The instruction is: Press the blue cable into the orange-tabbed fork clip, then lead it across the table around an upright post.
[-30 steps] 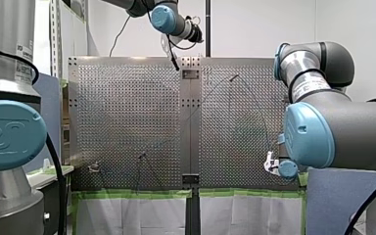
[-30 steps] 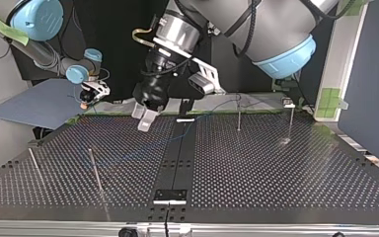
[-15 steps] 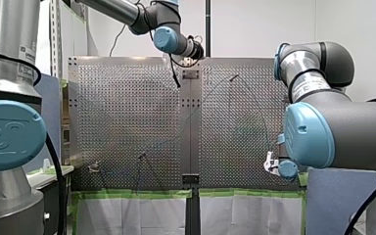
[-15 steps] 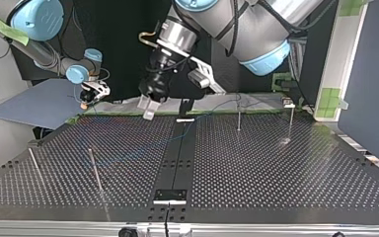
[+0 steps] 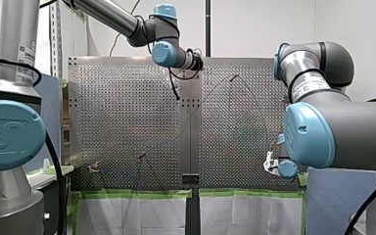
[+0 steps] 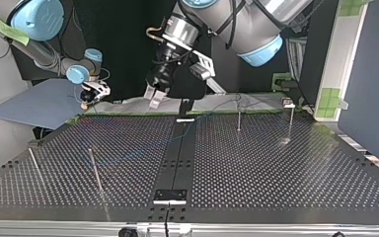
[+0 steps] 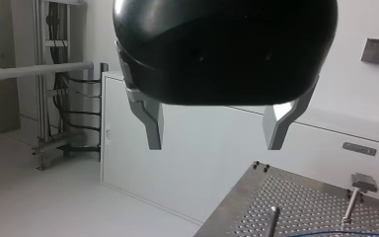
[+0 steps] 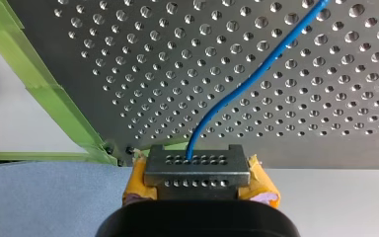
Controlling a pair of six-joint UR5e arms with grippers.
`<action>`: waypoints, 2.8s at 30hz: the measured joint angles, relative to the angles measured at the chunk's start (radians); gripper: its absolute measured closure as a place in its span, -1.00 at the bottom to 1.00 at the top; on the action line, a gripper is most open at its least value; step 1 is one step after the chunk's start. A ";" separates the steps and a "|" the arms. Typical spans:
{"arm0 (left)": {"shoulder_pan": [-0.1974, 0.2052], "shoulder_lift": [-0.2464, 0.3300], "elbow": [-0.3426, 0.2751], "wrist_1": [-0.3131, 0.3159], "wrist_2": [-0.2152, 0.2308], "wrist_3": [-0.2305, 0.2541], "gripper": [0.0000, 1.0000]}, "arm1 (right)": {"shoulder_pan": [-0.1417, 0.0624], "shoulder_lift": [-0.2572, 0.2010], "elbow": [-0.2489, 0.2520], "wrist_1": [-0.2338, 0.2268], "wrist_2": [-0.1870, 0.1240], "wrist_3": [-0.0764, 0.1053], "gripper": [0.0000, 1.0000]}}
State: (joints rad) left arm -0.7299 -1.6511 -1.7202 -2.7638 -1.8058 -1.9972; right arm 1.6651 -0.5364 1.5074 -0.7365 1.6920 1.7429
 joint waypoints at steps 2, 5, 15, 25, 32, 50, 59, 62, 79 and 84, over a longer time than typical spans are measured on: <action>-0.001 0.000 -0.016 0.016 0.000 0.000 -0.99 | 0.000 0.000 0.000 0.000 -0.001 0.000 1.00; -0.004 0.000 -0.040 0.040 -0.001 0.000 -0.99 | 0.000 0.000 0.000 0.000 -0.001 0.000 1.00; -0.012 0.000 -0.131 0.131 -0.006 0.000 -0.99 | 0.002 0.000 0.000 0.000 -0.001 0.000 1.00; -0.019 0.000 -0.221 0.221 -0.007 -0.001 -0.99 | 0.006 0.000 0.000 0.000 -0.001 0.000 1.00; -0.020 0.000 -0.278 0.277 -0.007 -0.002 -0.99 | 0.006 0.000 0.000 0.000 -0.003 0.000 1.00; -0.025 0.000 -0.429 0.429 -0.017 -0.002 -0.99 | 0.006 0.000 -0.001 0.000 -0.003 0.000 1.00; -0.027 0.000 -0.507 0.500 -0.028 -0.002 -0.99 | 0.006 0.000 -0.002 0.000 -0.004 0.000 1.00; -0.027 -0.002 -0.534 0.506 -0.034 -0.001 -0.99 | 0.006 0.000 -0.002 0.000 -0.004 0.000 1.00; -0.026 -0.087 -0.677 0.548 -0.057 0.060 -0.99 | 0.006 0.000 -0.004 0.000 -0.005 -0.001 1.00; -0.027 -0.132 -0.674 0.592 -0.055 0.091 -0.99 | 0.006 0.000 -0.005 0.000 -0.006 -0.001 1.00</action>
State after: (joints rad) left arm -0.7565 -1.7835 -2.3939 -2.1715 -1.8612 -1.9061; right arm 1.6713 -0.5363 1.5024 -0.7365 1.6861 1.7415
